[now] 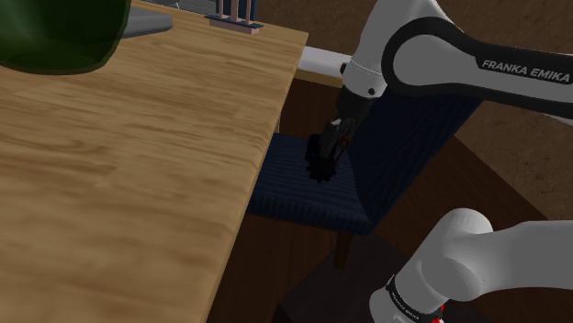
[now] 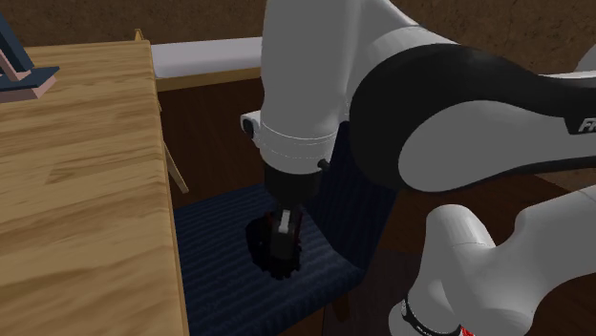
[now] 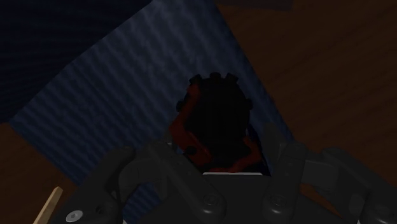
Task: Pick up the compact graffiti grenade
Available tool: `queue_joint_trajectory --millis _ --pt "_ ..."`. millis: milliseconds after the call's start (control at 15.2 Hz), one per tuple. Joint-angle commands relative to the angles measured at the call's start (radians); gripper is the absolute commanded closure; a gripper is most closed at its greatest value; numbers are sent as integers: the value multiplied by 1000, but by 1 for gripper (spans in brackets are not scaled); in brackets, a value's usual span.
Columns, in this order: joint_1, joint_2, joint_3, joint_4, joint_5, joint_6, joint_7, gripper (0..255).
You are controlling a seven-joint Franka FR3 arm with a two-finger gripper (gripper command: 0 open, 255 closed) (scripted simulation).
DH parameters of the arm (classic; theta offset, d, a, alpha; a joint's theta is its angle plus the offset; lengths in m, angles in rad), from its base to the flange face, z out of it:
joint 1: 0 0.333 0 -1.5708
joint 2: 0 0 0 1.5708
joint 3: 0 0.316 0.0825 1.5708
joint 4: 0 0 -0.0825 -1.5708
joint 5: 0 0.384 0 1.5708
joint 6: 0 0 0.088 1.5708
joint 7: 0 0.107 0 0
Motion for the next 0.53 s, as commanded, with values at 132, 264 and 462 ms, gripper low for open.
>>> queue_joint_trajectory --millis 132,264,462 --pt "-2 11 -3 62 -4 -50 1 255" --pt "-4 19 -5 93 -6 -74 1 255" --pt "-5 27 -7 128 -8 -100 1 255"
